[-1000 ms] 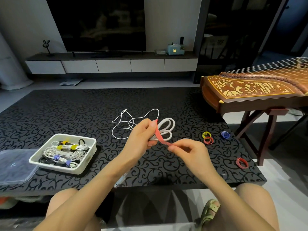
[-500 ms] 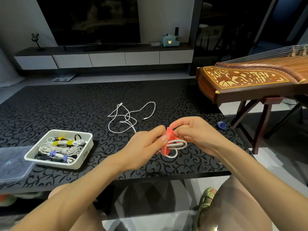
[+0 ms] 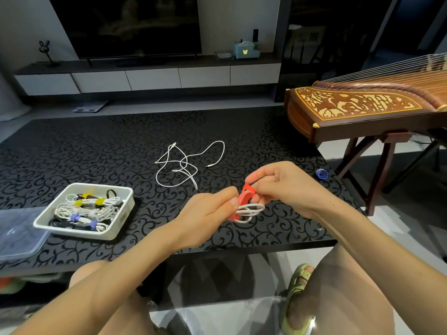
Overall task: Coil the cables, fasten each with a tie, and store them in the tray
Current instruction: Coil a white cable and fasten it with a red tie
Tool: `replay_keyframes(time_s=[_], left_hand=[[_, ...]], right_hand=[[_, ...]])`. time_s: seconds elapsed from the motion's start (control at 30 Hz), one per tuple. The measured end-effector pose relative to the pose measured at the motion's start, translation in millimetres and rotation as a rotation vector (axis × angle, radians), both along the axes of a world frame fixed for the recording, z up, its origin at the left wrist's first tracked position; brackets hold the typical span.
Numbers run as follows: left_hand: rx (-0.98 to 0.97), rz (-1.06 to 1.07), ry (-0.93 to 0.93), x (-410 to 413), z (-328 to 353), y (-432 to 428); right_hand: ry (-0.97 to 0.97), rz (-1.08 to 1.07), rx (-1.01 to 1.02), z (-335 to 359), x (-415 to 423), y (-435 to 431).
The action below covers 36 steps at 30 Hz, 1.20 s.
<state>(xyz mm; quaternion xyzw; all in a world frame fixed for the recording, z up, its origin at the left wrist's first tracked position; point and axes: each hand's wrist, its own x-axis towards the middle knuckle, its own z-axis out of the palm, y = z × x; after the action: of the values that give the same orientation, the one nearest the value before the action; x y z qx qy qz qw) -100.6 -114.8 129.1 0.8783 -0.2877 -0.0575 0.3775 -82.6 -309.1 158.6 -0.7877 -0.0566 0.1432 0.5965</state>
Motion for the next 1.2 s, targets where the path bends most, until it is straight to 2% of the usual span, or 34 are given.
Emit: replay_keyframes(time_s=[0.13, 0.33, 0.57, 0.73, 0.83, 0.97, 1.07, 1.13, 1.2], left_hand=[[0.097, 0.057, -0.017, 1.2, -2.1, -2.0], [0.310, 0.085, -0.145, 2.5, -7.1, -6.0], [0.381, 0.145, -0.199, 4.2, -9.4, -11.3], [0.396, 0.181, -0.377, 2.8, -14.3, -12.0], [0.425, 0.218, -0.428, 4.1, -16.9, -12.4], [0.456, 0.216, -0.378, 5.5, -20.6, -12.3], [0.424, 0.196, -0.241, 6.8, -17.9, -13.7], [0.371, 0.157, -0.107, 9.2, -14.0, -11.8], [0.302, 0.096, 0.007, 9.7, -10.9, -7.5]], right_hand=[[0.009, -0.014, -0.008, -3.5, 3.0, 1.2], [0.196, -0.119, 0.180, -11.0, 7.8, 5.3], [0.314, -0.119, 0.180, -13.5, 11.3, 6.6], [0.430, -0.166, 0.252, -15.2, 16.1, 8.1], [0.435, -0.176, 0.256, -17.7, 16.2, 9.5], [0.306, -0.153, 0.115, -21.5, 15.3, 11.3], [0.221, -0.147, -0.001, -22.4, 17.3, 11.5], [0.284, -0.103, 0.003, -20.7, 19.9, 10.5], [0.451, -0.052, 0.096, -17.9, 23.6, 6.9]])
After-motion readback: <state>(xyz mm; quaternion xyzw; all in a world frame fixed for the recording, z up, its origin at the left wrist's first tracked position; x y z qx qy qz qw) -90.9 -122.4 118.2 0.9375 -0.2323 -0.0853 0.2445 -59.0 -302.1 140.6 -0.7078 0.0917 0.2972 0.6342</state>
